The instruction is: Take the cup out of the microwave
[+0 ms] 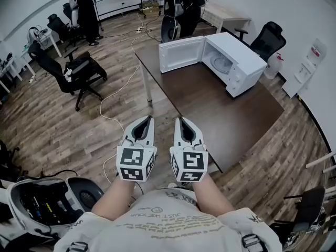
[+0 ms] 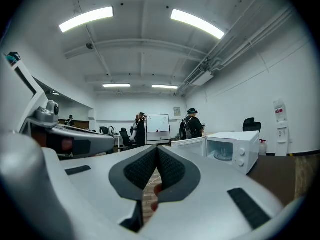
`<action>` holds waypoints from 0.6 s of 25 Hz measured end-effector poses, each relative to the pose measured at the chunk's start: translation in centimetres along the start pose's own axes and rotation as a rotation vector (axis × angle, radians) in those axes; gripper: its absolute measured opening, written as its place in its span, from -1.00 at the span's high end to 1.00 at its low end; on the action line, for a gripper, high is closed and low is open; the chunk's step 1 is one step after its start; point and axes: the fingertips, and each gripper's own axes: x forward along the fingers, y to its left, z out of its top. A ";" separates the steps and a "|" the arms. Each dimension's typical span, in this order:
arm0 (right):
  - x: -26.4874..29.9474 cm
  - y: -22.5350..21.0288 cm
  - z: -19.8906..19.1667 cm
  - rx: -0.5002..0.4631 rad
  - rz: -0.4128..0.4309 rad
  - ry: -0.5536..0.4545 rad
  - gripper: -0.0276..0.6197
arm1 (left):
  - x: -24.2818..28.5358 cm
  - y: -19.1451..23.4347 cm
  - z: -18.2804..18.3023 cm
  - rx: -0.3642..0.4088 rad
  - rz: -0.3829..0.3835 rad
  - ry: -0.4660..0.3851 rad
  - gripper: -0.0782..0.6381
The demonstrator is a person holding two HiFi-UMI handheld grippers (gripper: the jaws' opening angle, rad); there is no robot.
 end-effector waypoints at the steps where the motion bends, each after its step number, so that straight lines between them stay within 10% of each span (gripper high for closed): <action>1: 0.4 -0.5 0.1 0.002 0.003 -0.002 0.89 | 0.6 -0.1 0.1 0.002 0.002 0.000 0.75; 15: 2.5 -7.2 -2.5 0.022 0.026 0.032 0.89 | 7.5 -4.9 -0.7 0.011 0.000 -0.012 0.75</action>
